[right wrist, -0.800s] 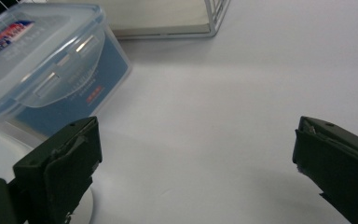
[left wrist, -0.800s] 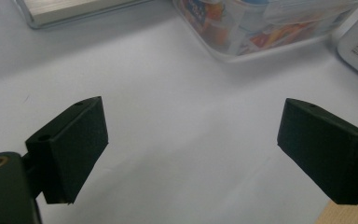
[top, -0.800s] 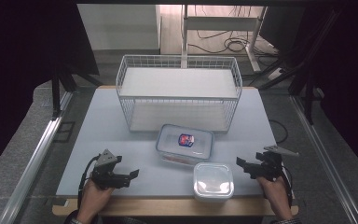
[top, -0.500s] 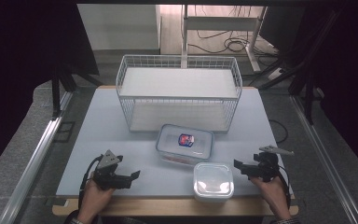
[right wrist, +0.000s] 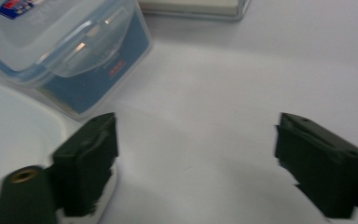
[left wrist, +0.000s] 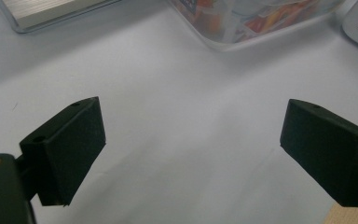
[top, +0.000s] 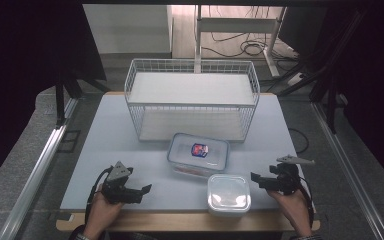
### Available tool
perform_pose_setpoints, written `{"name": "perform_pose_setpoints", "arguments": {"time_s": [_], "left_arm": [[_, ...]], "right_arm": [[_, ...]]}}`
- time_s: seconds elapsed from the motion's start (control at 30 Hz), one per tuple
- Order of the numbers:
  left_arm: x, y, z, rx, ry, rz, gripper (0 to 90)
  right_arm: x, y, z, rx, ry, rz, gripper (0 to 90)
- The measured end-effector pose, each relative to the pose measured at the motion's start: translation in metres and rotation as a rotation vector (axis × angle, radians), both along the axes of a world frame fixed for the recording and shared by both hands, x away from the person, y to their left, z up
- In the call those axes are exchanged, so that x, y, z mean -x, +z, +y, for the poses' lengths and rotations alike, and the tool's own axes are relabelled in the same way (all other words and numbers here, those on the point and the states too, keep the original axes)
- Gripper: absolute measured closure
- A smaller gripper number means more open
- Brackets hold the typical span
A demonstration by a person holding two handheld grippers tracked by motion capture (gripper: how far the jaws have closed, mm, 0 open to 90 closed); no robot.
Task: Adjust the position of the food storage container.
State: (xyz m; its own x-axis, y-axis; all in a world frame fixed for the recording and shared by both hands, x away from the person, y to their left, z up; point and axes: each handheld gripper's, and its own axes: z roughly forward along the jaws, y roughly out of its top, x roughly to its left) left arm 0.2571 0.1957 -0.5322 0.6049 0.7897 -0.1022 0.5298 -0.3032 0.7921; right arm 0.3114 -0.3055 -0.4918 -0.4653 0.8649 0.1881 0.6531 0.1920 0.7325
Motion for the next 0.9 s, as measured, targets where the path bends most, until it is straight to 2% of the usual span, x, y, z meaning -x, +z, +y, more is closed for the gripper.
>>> {"name": "perform_pose_setpoints", "arguments": {"time_s": [0.13,0.33,0.37,0.4,0.43,0.5,0.53,0.6,0.63,0.7,0.77,0.8,0.9], "left_arm": [[0.000,0.000,0.000,0.002,0.000,-0.001,6.8],[0.000,0.001,0.000,0.005,-0.001,-0.007,6.9],[0.000,0.001,0.000,0.005,-0.001,-0.007,7.0],[0.000,0.001,0.000,0.004,-0.002,-0.007,7.0],[0.000,0.001,-0.001,0.004,-0.002,-0.007,7.0],[0.001,0.001,-0.001,0.002,-0.002,-0.010,7.1],[0.001,0.001,-0.001,0.002,-0.002,-0.010,7.1],[0.001,0.001,-0.001,0.002,-0.003,-0.011,7.1],[0.001,0.001,-0.001,0.002,-0.003,-0.011,7.1],[0.001,0.001,-0.001,0.001,-0.003,-0.011,7.1],[0.001,0.001,-0.001,0.001,-0.004,-0.011,7.1],[0.001,0.001,-0.001,-0.004,-0.008,-0.010,7.2],[0.001,0.001,-0.002,-0.006,-0.009,-0.010,7.2]], "right_arm": [[0.010,0.017,0.006,0.021,0.020,-0.055,36.2],[0.032,0.043,0.028,-0.001,0.134,-0.099,72.0],[0.032,0.043,0.028,-0.001,0.134,-0.099,72.0],[0.040,0.048,0.040,-0.007,0.189,-0.094,82.5],[0.044,0.050,0.047,-0.003,0.218,-0.095,86.2],[0.052,0.051,0.059,0.005,0.268,-0.096,89.4],[0.052,0.051,0.059,0.005,0.268,-0.096,89.4],[0.065,0.051,0.082,0.026,0.355,-0.093,89.6],[0.070,0.051,0.088,0.035,0.376,-0.091,89.6],[0.076,0.049,0.099,0.037,0.413,-0.084,89.6],[0.078,0.048,0.103,0.033,0.425,-0.080,89.6],[0.084,0.045,0.116,0.031,0.464,-0.066,89.6],[0.088,0.042,0.127,0.035,0.493,-0.053,89.6]]}}
